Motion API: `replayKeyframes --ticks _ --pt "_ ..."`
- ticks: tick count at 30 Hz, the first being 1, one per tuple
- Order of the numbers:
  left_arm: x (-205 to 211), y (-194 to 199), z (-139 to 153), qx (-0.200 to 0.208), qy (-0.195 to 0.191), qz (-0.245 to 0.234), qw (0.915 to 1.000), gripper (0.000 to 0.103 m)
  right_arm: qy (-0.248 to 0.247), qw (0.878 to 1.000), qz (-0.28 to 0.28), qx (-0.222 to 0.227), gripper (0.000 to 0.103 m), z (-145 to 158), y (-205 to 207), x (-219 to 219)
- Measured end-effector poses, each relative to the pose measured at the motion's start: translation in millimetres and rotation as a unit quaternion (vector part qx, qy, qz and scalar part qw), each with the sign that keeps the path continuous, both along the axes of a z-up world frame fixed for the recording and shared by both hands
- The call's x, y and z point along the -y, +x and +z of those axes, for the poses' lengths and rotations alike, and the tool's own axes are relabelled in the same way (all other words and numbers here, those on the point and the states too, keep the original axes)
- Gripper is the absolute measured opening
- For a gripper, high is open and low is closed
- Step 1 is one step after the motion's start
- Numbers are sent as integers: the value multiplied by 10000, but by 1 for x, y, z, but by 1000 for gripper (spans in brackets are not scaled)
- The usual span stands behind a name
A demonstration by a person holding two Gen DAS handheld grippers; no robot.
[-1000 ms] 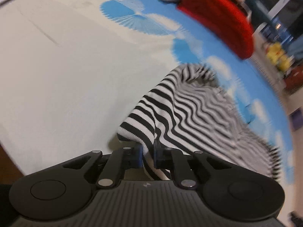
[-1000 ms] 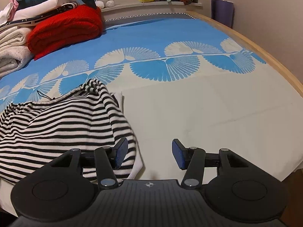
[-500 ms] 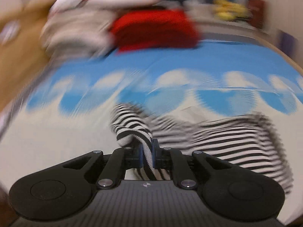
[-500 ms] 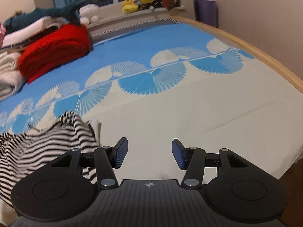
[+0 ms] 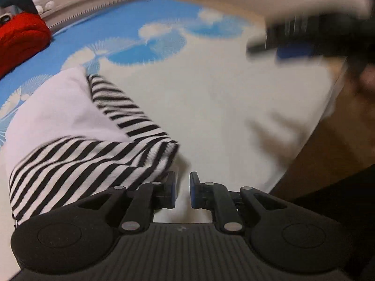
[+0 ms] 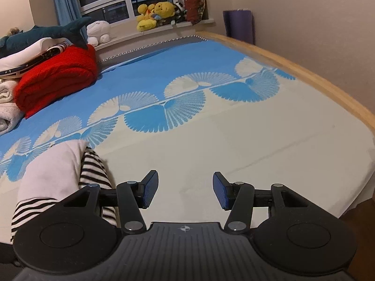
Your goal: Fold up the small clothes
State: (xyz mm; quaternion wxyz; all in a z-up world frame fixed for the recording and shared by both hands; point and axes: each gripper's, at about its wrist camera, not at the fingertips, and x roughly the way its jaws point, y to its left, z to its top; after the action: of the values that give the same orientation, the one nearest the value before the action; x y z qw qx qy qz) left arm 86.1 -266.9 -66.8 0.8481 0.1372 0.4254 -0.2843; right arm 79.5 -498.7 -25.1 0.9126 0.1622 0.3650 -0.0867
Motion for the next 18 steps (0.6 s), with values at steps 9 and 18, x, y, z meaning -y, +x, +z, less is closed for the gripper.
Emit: replayKeyframes --ticks 9,18 --pt "-164 29 51 770 78 797 9938 13 647 9950 749 105 53 1 17 -27" --pt "-260 74 22 -86 -461 2501 9671 16 770 9722 2136 -565 53 -17 52 -112"
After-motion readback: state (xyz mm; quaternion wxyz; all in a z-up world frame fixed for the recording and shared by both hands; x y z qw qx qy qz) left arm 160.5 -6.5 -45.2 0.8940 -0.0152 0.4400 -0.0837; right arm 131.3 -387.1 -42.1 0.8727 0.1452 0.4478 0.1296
